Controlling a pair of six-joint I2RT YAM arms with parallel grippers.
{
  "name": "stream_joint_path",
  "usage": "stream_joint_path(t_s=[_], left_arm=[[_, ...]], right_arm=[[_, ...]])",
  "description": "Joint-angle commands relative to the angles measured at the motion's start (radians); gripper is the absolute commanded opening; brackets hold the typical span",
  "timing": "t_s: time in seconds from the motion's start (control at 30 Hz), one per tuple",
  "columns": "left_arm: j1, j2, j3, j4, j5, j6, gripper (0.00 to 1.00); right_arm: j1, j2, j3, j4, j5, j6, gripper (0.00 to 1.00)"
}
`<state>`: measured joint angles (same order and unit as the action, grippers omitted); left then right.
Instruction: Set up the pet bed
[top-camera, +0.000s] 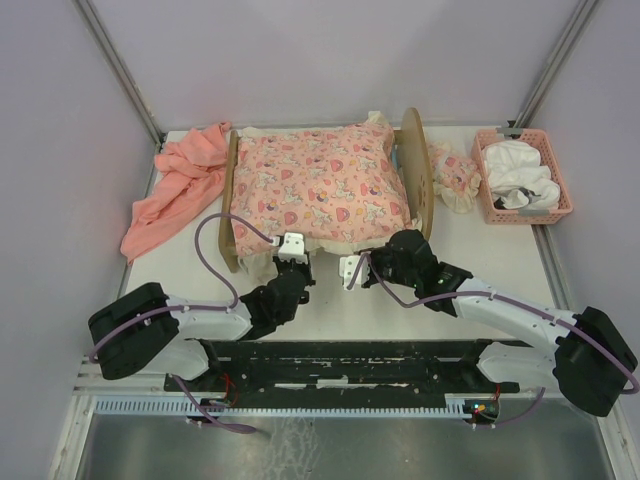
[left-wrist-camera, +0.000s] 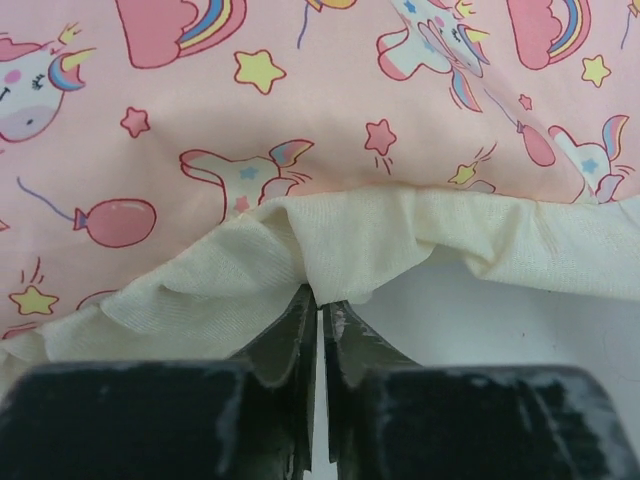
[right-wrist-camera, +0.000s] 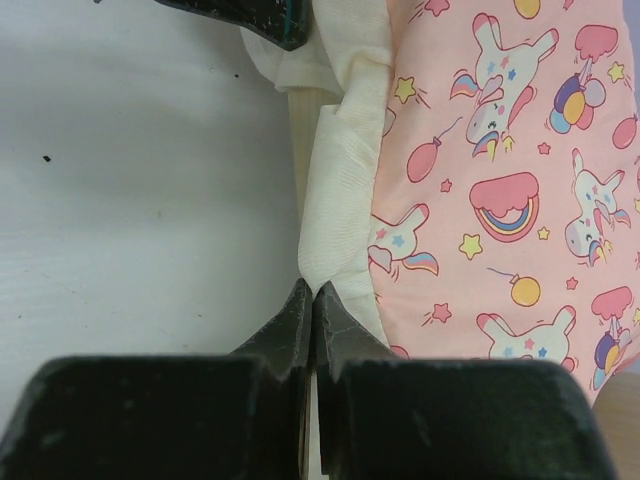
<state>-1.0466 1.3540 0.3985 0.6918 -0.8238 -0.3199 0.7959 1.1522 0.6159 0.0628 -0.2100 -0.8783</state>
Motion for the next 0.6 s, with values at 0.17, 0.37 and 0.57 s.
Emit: stream_joint_path(t_s=[0.17, 0.37, 0.57], left_arm=[[0.001, -0.116, -0.066, 0.005, -0.015, -0.03, 0.03], [0.007, -0.256, -0.122, -0.097, 0.069, 0.022, 0.03], [0.027, -0.291, -0.07, -0.286, 0.147, 0.065, 0.03]], right_arm=[[-0.001, -0.027, 0.035, 0.009, -0.008, 0.071, 0.02], [-0.02, -0.039, 0.046, -0.026, 0.01, 0.097, 0.02], [-0.041, -0.026, 0.071, -0.081, -0.03, 0.106, 0.02]])
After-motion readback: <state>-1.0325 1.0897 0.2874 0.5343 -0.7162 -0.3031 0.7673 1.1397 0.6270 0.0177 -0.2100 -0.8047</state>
